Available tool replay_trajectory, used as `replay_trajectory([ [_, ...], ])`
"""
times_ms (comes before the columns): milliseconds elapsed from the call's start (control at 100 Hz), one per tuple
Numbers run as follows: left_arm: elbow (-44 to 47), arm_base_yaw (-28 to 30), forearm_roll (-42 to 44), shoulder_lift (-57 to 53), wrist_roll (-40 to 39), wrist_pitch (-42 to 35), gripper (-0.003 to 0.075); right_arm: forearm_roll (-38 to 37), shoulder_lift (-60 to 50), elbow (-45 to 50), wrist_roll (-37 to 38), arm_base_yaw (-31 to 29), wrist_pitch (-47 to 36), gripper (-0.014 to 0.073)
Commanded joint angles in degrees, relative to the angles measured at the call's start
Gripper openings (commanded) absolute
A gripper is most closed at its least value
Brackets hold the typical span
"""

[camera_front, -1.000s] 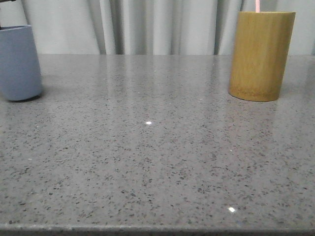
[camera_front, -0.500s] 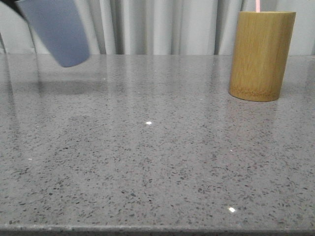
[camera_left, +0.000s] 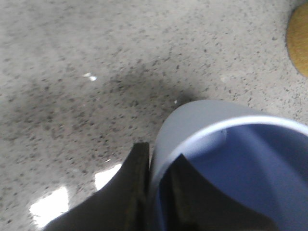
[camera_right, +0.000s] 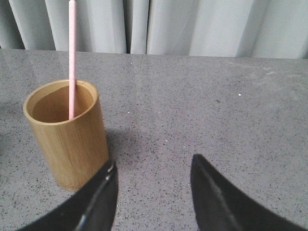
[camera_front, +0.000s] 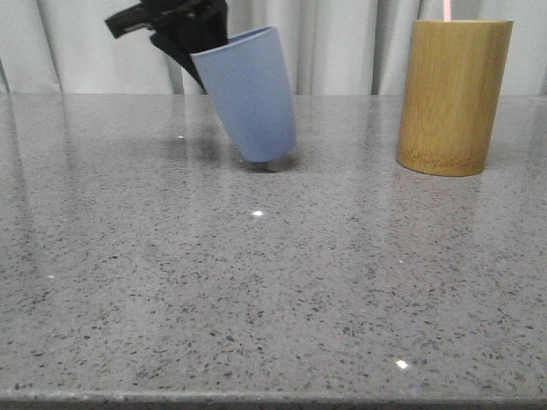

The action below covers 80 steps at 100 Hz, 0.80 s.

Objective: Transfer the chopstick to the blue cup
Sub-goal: 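Lift the blue cup with the left gripper and set it beside the bamboo cup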

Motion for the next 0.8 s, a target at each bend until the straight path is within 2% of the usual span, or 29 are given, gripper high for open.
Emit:
replay_trajectory([
  [0, -2.8, -1.0, -2.4, -2.6, -0.8, -1.4, -0.0019, -0.2, 0.3, -1.9, -0.2, -0.3, -4.6, 0.0372],
  [270, -3.2, -1.2, -3.6, -2.2, -0.8, -2.0, -0.0001, -0.2, 0.3, -1.9, -0.2, -0.3, -4.6, 0.0372],
  [340, -3.2, -1.2, -4.1, -2.2, -0.8, -2.0, 0.0059, -0.2, 0.3, -1.9, -0.2, -0.3, -4.6, 0.0372],
  [440, -3.2, -1.2, -4.5, -2.2, -0.8, -2.0, 0.0193, -0.2, 0.3, -1.9, -0.2, -0.3, -4.6, 0.0372],
  [530, -3.2, -1.2, -4.9, -2.2, -0.8, -2.0, 0.0266, -0.2, 0.3, -1.9, -0.2, -0.3, -4.6, 0.0372],
  [670, -4.4, -1.2, -6.7, -2.2, -0.8, -2.0, 0.0335, -0.2, 0.3, -1.9, -0.2, -0.3, -4.5, 0.0372],
  [790, -7.1, -1.2, -7.9, -2.2, -0.8, -2.4, 0.036, -0.2, 0.3, -1.9, -0.2, -0.3, -4.4, 0.0372],
])
